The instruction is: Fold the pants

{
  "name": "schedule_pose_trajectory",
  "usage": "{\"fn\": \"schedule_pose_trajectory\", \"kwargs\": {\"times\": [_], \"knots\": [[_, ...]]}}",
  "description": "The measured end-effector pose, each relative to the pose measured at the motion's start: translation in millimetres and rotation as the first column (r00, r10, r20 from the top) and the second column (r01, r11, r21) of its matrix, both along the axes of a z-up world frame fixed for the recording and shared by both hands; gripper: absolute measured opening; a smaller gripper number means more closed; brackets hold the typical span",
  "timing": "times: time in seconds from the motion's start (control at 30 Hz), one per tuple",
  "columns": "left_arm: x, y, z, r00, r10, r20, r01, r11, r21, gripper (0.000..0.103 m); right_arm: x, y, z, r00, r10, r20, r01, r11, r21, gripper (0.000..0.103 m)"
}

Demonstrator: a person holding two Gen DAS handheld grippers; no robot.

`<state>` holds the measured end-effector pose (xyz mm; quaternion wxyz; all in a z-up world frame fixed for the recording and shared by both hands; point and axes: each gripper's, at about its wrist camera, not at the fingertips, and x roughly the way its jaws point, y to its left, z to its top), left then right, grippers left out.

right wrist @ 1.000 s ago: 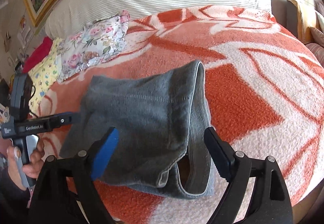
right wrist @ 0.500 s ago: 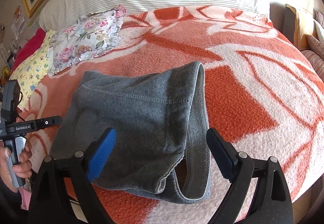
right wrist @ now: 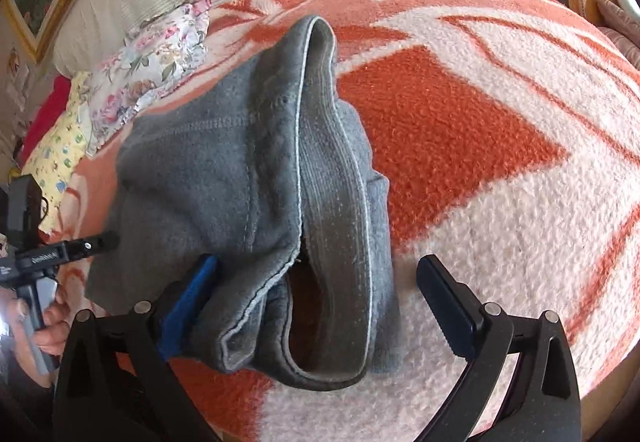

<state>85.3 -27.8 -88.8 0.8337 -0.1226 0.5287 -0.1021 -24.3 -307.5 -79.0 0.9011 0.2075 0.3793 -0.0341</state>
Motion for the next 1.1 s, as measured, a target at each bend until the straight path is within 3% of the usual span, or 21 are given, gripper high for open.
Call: {"fn": "schedule_pose_trajectory", "kwargs": {"times": [0.33, 0.4, 0.43, 0.47, 0.57, 0.67, 0.9, 1.1], "knots": [[25, -12, -8, 1.000, 0.013, 0.008, -0.013, 1.000, -0.016, 0.083, 25, 1, -8, 1.000, 0.024, 0.017, -0.024, 1.000, 0.007, 0.103], [27, -18, -6, 1.000, 0.005, 0.017, -0.005, 1.000, -0.011, 0.071, 24, 2, -9, 0.999, 0.029, 0.026, -0.029, 0.999, 0.017, 0.100], [27, -21, -5, 1.000, -0.015, 0.024, 0.016, 0.999, -0.034, 0.058, 23, 4, -8, 0.999, 0.037, 0.035, -0.038, 0.999, 0.021, 0.096], [27, -23, -3, 0.999, -0.017, 0.031, 0.018, 0.999, -0.037, 0.050, 22, 6, -6, 0.997, 0.061, 0.051, -0.063, 0.997, 0.043, 0.079], [23, -25, 6, 0.997, -0.014, 0.072, 0.015, 1.000, -0.009, 0.024, 19, 12, -1, 0.996, 0.069, 0.058, -0.071, 0.997, 0.027, 0.065], [18, -18, 17, 0.995, -0.005, 0.096, 0.009, 0.999, -0.038, 0.018, 15, 13, 6, 0.996, 0.054, 0.077, -0.055, 0.998, 0.022, 0.057], [3, -9, 52, 0.983, 0.010, 0.181, -0.003, 0.999, -0.038, 0.015, 14, 26, 33, 0.989, 0.067, 0.132, -0.066, 0.998, -0.013, 0.043], [-5, 17, 81, 0.964, 0.057, 0.261, -0.057, 0.998, -0.010, 0.014, 36, 55, 59, 0.970, 0.148, 0.192, -0.142, 0.989, -0.048, 0.040]]}}
